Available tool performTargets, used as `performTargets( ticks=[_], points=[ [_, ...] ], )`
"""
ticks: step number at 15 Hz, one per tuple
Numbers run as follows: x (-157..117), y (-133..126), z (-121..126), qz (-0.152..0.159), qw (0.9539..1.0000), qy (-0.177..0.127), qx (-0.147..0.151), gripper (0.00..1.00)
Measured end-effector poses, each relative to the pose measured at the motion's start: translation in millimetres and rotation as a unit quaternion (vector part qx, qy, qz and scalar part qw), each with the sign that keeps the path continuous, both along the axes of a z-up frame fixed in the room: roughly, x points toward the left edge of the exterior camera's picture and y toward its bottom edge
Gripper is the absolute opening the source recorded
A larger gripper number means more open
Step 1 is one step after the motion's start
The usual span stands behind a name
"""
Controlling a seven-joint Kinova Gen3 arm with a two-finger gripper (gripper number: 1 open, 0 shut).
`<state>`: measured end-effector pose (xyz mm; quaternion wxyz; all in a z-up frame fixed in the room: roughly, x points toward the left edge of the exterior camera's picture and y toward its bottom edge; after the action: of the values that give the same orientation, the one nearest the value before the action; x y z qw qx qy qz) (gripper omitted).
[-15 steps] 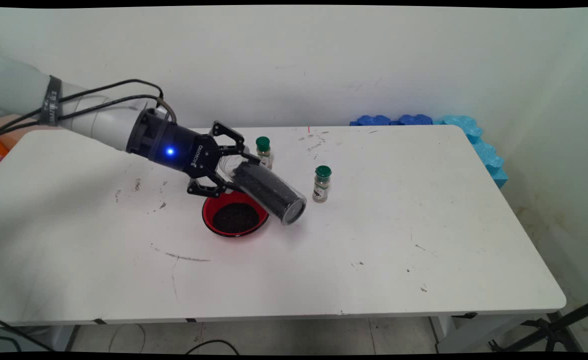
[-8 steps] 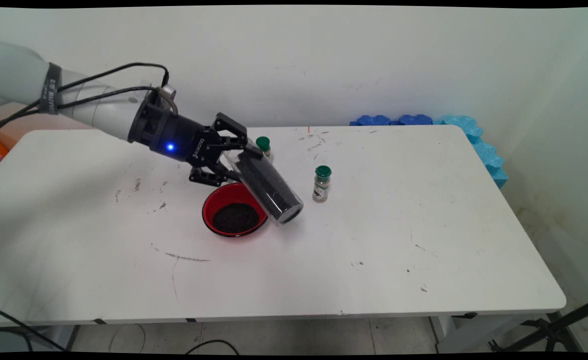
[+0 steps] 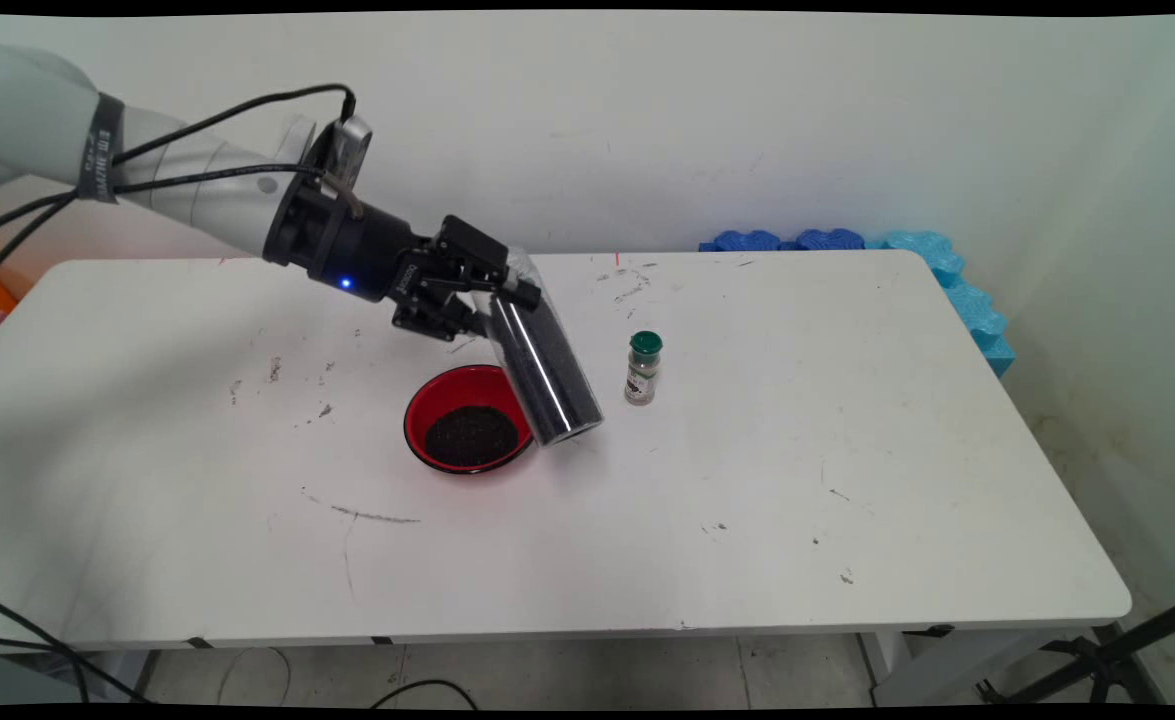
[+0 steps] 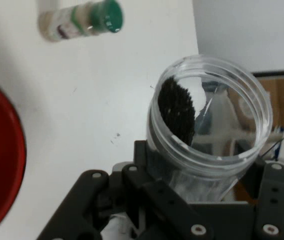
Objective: Pour the black seasoning powder in the red bowl, then place the picked object on the table
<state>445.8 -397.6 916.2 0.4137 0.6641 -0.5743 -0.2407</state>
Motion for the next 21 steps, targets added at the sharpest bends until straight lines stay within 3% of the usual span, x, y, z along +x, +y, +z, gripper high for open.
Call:
performTargets(
  ticks=[2, 5, 10, 13, 16, 18, 21],
  points=[
    [-5.4, -0.5, 5.5, -0.033, 0.9983, -0.017, -0.045, 0.00],
    [-12.5, -2.3, 13.0, -0.070, 0.9915, -0.040, -0.102, 0.00],
    [-24.2, -4.4, 22.5, -0.135, 0.9667, -0.077, -0.204, 0.00],
    [-32.1, -4.5, 27.9, -0.176, 0.9423, -0.100, -0.267, 0.00],
    [-41.7, -2.9, 34.5, -0.223, 0.9072, -0.121, -0.335, 0.00],
    [-46.7, -2.3, 38.1, -0.245, 0.8868, -0.133, -0.368, 0.00],
    [-52.8, -1.7, 42.5, -0.268, 0.8612, -0.147, -0.406, 0.00]
  ],
)
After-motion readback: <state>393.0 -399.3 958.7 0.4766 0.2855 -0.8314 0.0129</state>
